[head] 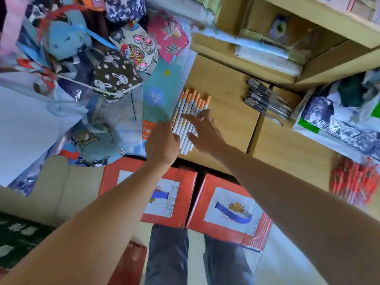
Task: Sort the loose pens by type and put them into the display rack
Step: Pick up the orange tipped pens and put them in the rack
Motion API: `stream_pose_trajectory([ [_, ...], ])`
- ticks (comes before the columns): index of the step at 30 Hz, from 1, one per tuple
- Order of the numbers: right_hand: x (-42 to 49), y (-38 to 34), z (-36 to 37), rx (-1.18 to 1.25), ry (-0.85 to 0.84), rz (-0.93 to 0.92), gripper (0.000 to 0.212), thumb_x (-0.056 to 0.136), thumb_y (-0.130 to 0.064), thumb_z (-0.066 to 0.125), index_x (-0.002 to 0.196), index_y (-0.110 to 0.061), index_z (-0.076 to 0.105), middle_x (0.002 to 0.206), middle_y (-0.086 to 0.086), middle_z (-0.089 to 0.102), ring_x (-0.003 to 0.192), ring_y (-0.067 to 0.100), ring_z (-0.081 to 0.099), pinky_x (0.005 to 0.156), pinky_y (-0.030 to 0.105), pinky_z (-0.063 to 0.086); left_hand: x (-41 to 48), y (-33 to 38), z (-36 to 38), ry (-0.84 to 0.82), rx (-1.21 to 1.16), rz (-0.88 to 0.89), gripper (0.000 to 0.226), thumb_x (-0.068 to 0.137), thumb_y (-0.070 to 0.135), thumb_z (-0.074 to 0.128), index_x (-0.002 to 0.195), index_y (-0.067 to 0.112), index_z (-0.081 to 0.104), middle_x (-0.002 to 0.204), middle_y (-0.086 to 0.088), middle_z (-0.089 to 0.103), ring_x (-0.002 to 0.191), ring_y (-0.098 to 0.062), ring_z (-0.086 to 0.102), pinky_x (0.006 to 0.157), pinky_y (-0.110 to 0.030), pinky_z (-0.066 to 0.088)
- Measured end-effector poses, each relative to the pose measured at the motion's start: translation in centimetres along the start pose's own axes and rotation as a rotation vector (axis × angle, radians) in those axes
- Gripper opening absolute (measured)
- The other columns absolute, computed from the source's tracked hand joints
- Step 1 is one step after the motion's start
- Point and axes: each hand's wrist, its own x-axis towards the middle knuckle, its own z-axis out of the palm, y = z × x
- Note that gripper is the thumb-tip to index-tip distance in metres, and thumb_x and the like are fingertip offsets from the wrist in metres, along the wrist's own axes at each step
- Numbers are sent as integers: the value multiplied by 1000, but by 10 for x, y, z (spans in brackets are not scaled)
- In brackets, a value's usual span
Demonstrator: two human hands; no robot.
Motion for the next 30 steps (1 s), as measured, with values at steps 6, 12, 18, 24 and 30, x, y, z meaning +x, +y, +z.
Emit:
stream_pose_trajectory([
  [6, 1, 7, 7, -16, 92, 33, 51, 89, -20, 58, 135, -37, 45, 128, 5, 32, 118, 21, 39, 76, 35, 53, 11, 9, 4, 5, 25, -14, 34, 96, 16, 44, 128, 7, 53, 124, -12, 57, 112, -30, 56, 87, -40, 47],
  [12, 2, 15, 2, 10, 117, 22, 44, 88, -22, 64, 128, -31, 50, 127, 6, 33, 116, 20, 40, 78, 32, 52, 15, 19, 6, -3, 94, -2, 29, 95, 18, 46, 120, 6, 54, 114, -11, 56, 96, -30, 61, 77, -41, 53],
  [18, -3, 26, 6, 35, 235, 80, 35, 83, -26, 70, 114, -24, 54, 119, 4, 36, 108, 18, 45, 78, 31, 52, 19, 19, 15, 40, 64, 71, 19, 94, 16, 51, 110, 8, 56, 109, -10, 59, 95, -30, 61, 80, -39, 50],
  [24, -4, 33, 7, 147, 383, 256, 60, 75, -39, 77, 118, -14, 42, 116, 4, 38, 93, 15, 48, 71, 27, 51, 26, 27, 31, 65, -3, 61, 43, 88, 29, 66, 118, 4, 50, 109, -10, 60, 97, -28, 61, 79, -32, 46],
  [30, -5, 31, 11, 225, 395, 389, 74, 71, -36, 79, 124, -15, 32, 119, 3, 42, 101, 19, 51, 72, 23, 42, 26, 28, 43, 84, 16, 57, 52, 83, 39, 71, 114, 5, 49, 107, -12, 59, 96, -28, 59, 75, -32, 45],
])
